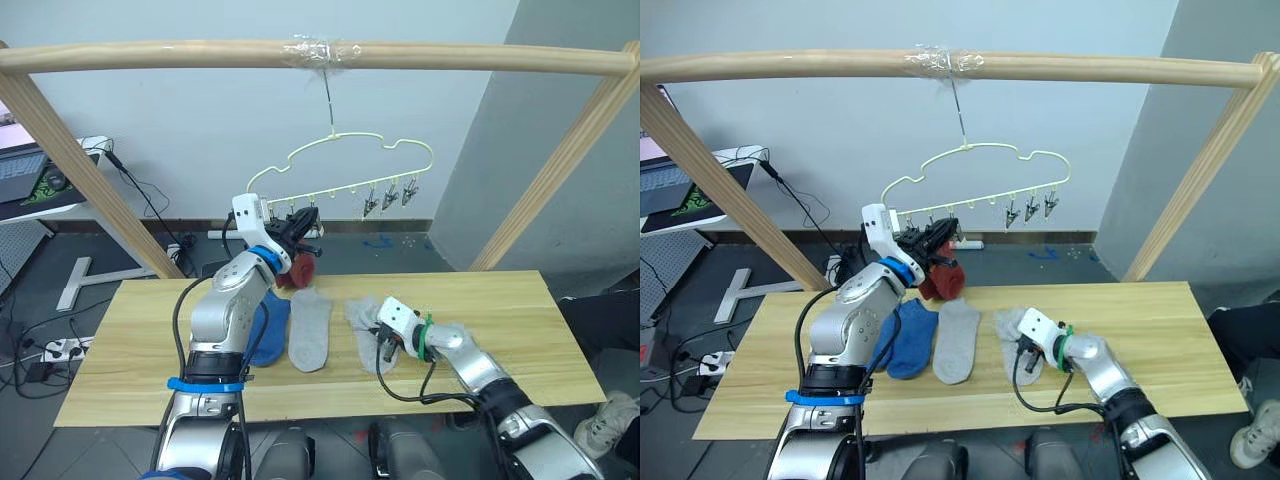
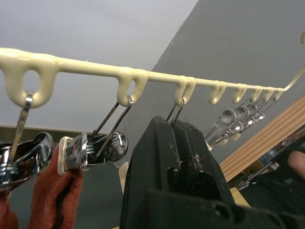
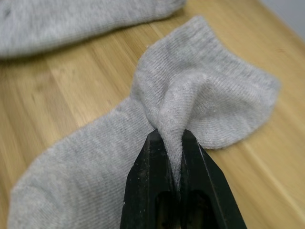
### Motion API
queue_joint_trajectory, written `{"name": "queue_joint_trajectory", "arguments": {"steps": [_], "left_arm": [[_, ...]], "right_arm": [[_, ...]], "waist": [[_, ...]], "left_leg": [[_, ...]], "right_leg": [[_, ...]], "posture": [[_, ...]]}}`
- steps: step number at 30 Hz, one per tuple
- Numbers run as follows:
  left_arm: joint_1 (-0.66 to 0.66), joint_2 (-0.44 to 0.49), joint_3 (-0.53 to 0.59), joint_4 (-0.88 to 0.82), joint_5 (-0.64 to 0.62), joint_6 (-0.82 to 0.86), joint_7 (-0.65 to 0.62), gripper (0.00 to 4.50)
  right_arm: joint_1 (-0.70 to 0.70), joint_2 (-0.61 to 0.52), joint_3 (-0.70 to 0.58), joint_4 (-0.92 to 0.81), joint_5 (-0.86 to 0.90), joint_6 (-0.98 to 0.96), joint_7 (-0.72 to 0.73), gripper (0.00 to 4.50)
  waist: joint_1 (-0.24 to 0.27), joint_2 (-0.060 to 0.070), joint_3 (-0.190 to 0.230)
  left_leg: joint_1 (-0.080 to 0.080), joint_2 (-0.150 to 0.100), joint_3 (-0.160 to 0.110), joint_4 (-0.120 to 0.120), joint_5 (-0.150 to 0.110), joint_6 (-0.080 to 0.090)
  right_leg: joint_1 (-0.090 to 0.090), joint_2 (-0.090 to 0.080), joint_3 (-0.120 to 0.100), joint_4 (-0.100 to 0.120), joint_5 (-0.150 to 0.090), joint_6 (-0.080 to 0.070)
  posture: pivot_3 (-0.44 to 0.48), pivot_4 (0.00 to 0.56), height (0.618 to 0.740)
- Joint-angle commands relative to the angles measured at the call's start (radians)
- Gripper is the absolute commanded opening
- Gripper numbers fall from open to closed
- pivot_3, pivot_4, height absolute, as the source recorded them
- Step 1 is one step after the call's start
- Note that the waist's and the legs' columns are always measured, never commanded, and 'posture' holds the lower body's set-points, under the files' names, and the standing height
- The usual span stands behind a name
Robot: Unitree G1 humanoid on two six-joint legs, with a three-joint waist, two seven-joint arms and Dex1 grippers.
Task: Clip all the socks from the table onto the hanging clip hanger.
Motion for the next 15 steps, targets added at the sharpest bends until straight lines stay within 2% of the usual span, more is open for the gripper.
{"name": "queue_joint_trajectory", "arguments": {"steps": [1,4,8,15], "left_arm": [[0.012,0.007,0.001,-0.026,-0.030,0.034,-0.022,0.00],[0.027,0.010,-0.013,-0.046,-0.059,0.065,-0.059,0.00],[0.031,0.001,-0.022,-0.065,-0.081,0.096,-0.061,0.00],[0.022,-0.008,-0.026,-0.064,-0.086,0.098,-0.052,0.00]], "right_arm": [[-0.008,-0.027,0.005,-0.135,-0.011,-0.129,0.010,0.04],[-0.014,-0.044,-0.008,-0.221,0.009,-0.187,0.025,0.04],[-0.050,-0.028,-0.011,-0.246,0.005,-0.228,0.003,0.04],[-0.076,0.017,-0.020,-0.269,0.037,-0.191,0.013,0.04]], "waist": [[-0.003,0.000,0.000],[-0.003,0.000,0.000],[0.000,0.000,0.000],[0.003,0.000,0.000]], "left_leg": [[0.000,0.000,0.000,0.000,0.000,0.000],[0.000,0.001,-0.001,0.000,0.000,0.000],[0.000,0.001,-0.001,0.000,0.000,0.000],[0.000,0.000,-0.001,0.000,0.000,0.000]], "right_leg": [[0.000,0.000,0.000,0.000,0.000,0.000],[0.000,0.001,-0.001,0.000,0.000,0.000],[0.000,0.001,-0.001,0.000,0.000,0.000],[0.000,0.000,0.000,-0.001,0.000,0.000]], "posture": [[0.026,0.152,0.740],[0.026,0.152,0.740],[0.016,0.152,0.740],[0.011,0.155,0.740]]}}
